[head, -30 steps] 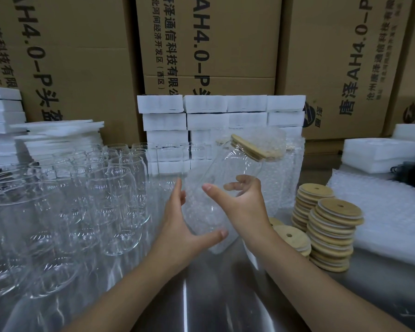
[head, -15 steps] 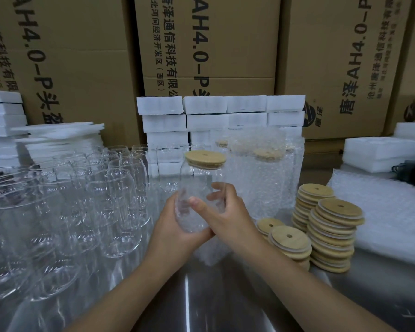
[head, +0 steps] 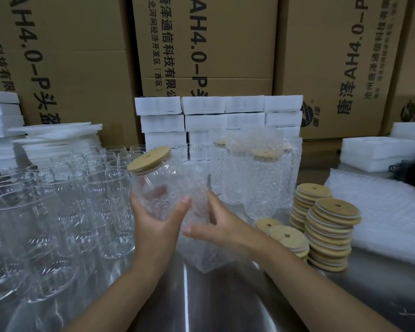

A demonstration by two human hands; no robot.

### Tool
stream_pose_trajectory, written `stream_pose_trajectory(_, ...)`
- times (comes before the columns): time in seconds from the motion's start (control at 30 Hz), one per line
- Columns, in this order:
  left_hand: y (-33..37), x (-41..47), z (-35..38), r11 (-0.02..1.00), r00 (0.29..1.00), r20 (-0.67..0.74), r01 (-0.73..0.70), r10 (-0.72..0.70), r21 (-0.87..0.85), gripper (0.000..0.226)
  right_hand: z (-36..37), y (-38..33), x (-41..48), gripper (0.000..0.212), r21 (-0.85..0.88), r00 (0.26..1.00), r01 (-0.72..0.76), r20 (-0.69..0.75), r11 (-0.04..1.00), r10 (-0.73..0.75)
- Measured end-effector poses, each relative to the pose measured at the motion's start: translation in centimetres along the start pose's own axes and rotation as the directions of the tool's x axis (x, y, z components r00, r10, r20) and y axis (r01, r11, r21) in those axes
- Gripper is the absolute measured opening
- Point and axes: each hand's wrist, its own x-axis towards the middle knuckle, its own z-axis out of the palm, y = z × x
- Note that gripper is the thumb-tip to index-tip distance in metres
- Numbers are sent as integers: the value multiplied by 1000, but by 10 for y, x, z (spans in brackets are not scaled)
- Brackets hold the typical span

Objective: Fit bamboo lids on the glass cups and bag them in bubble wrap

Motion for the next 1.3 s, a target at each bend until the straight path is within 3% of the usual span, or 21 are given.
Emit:
stream_pose_trajectory(0.1,3,-2,0,999,999,8,-37,37,2,81,2,4,-2,100,-89,998,-1,59,996,6)
stream_pose_trajectory(0.33,11,-6,4,995,969,239,-84,67,61,105,10,9,4,94,-125,968,56,-235,991,-85)
stream_pose_trajectory(0.5,9,-4,4,994,951,308,-45,13,98,113,7,8,9,89,19,929,140,-348,990,-125)
stream_pose_trajectory(0.6,4,-4,4,994,944,329,-37,1,101,107,2,6,9,87,50,909,153,-399,987,-121)
stream_pose_trajectory(0.7,0,-3,4,994,938,341,18,-56,112,85,-3,4,7,88,46,895,139,-434,989,-105)
stream_pose_trajectory(0.83,-7,1,1,964,933,292,146,-209,222,87,-4,1,6,88,40,881,145,-459,989,-111)
stream_pose_trajectory(0.9,-8,4,2,929,919,237,248,-315,273,76,-5,-1,5,89,32,875,138,-472,990,-106)
stream_pose_trajectory(1.03,-14,12,8,874,853,192,470,-485,119,50,-7,-3,2,88,10,876,96,-475,995,-79)
stream_pose_trajectory(1.3,-20,17,4,806,784,218,591,-582,26,52,-9,-7,0,86,25,866,101,-495,995,-76)
